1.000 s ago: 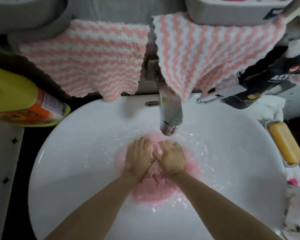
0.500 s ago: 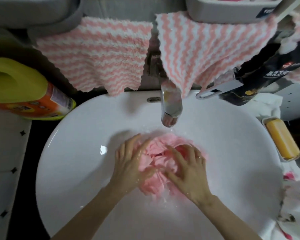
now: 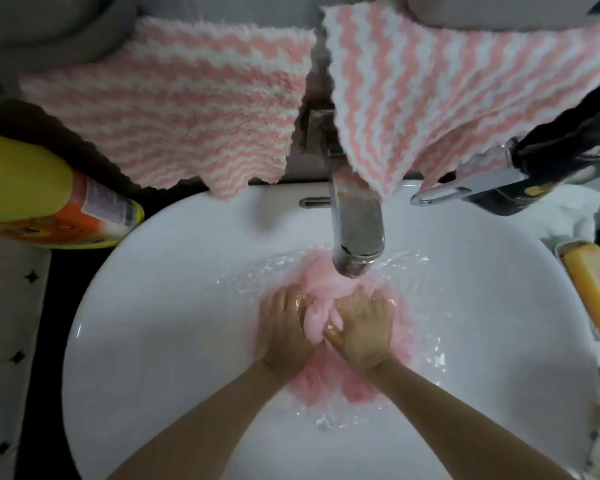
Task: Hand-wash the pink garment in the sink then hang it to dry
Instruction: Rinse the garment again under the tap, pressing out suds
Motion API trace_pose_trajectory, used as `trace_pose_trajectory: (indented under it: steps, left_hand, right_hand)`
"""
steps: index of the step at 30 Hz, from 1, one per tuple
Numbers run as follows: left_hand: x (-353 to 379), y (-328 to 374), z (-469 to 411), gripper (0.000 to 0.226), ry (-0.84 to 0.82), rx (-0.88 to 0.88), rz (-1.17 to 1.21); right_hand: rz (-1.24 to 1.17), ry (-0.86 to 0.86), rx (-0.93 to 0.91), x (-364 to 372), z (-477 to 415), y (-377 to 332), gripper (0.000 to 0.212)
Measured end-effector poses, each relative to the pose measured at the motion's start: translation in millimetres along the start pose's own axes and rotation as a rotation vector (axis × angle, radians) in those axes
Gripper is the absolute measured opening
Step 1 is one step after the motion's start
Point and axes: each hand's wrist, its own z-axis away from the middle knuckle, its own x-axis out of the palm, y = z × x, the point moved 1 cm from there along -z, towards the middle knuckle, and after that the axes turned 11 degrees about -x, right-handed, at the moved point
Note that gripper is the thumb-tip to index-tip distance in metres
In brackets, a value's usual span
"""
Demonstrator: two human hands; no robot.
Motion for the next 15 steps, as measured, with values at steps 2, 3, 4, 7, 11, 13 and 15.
trace_pose_trajectory:
  steps: [2,3,4,7,11,13,15]
  left_hand:
    - [1,-2,-8,0.026,-0.019,0.054,-0.024]
    - [3,-4,-12,0.026,-0.062,0.096,-0.045]
    - [6,-7,-17,0.026,-0.084,0.125,-0.055]
    - [0,-4,-28,0.024,-0.174,0.136,-0.056]
    - [-19,12,-48,0.032,-0.434,-0.048,-0.054]
    - [-30,15,-55,0.017,-0.496,-0.125,-0.021]
    - [-52,20,-59,0.033,-0.482,-0.31,0.149]
  right_hand:
    - [0.035,0.064,-0.01,-2,-9,1,0.038]
    - [0.024,0.108,-0.023,-2,-13,2,0.037]
    - [0.002,0.148,-0.03,-3,-17,3,0.036]
    - [-0.013,0.174,0.022,-6,-26,4,0.04]
    - [-0.202,-0.111,0.227,-20,-42,0,0.058]
    - [-0.391,-0.212,0.376,-25,-50,8,0.063]
    - [-0.826,-0.178,0.586,-42,-50,23,0.059]
